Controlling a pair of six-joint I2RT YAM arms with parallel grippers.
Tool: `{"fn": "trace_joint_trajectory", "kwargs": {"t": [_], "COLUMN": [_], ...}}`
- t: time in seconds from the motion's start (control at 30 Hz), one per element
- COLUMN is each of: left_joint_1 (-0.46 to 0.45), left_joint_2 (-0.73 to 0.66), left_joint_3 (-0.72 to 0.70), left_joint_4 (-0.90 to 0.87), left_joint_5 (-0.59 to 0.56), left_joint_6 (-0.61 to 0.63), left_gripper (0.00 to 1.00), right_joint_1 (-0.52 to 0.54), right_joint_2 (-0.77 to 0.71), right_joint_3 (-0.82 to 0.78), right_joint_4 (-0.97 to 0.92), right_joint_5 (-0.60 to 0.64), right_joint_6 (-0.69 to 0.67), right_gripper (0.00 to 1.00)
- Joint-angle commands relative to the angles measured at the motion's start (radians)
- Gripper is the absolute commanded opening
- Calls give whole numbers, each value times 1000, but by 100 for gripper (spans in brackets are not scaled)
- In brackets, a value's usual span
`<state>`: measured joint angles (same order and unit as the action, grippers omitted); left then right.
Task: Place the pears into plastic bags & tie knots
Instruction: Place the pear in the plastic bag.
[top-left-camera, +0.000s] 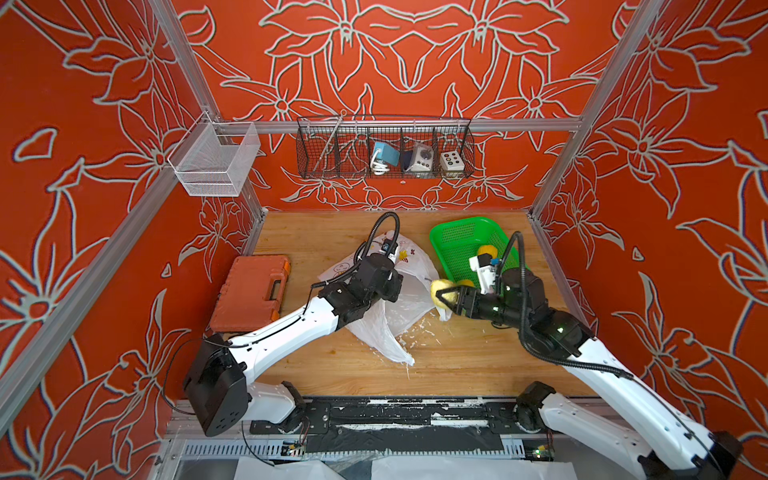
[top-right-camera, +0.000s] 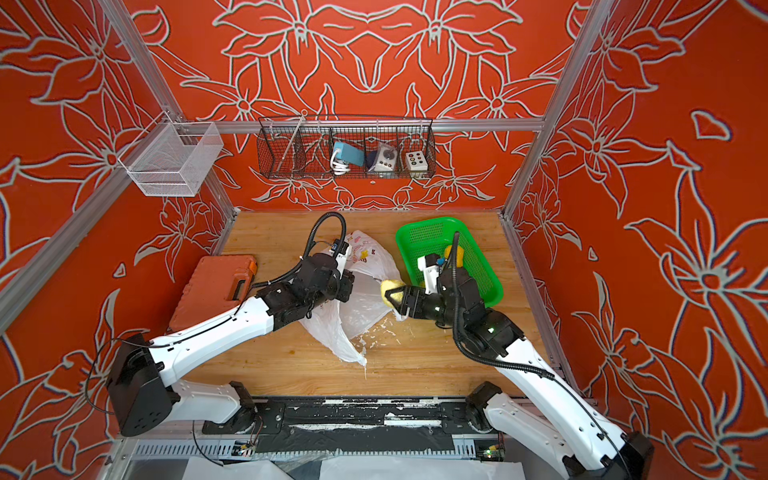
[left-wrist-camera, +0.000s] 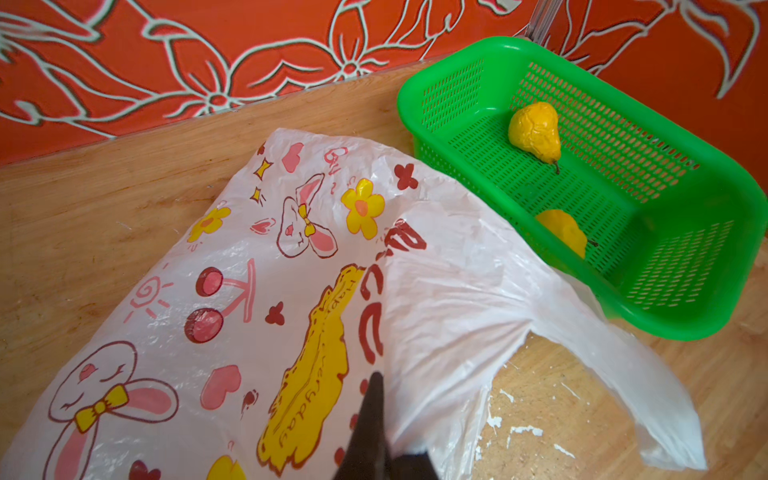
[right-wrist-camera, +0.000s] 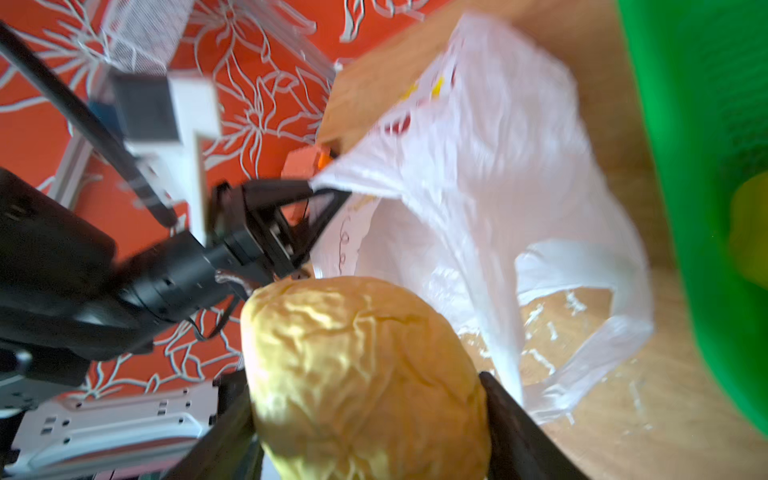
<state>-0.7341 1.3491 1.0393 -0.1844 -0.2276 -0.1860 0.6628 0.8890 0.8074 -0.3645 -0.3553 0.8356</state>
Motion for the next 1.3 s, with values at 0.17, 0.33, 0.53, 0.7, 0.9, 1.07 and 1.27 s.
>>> {"fn": "trace_joint_trajectory", "kwargs": {"t": [0.17,0.33,0.53,0.7,0.9,1.07,1.27], "left_joint_1": [-38,-53,-53,-53,-48,-38,-37], "left_joint_2": [0,-25,-27,-26,-42,-48,-79], "left_joint_3": [68,39,-14,-32,-62,-67,-85], "left_joint_4": [-65,-41,5,6,27,25,34], "left_joint_5": [50,106,131,80,-5,-9,5], "left_joint_6": [-43,-106,-173,-206,-233,-226,-198], "left_gripper": [0,0,0,0,0,0,0], "right_joint_1": [83,84,84,83,80,31,-211], "right_joint_2": [265,519,718,630,371,104,116], "right_joint_3": [0,100,271,256,175,135,128], "right_joint_4": [165,250,229,147,-14,-203,-284], "right_joint_5": [142,171,132,100,71,202,380], "right_joint_6": [25,-9,-77,-126,-153,-167,-187], "right_gripper": [43,49,82,91,91,94,96]}}
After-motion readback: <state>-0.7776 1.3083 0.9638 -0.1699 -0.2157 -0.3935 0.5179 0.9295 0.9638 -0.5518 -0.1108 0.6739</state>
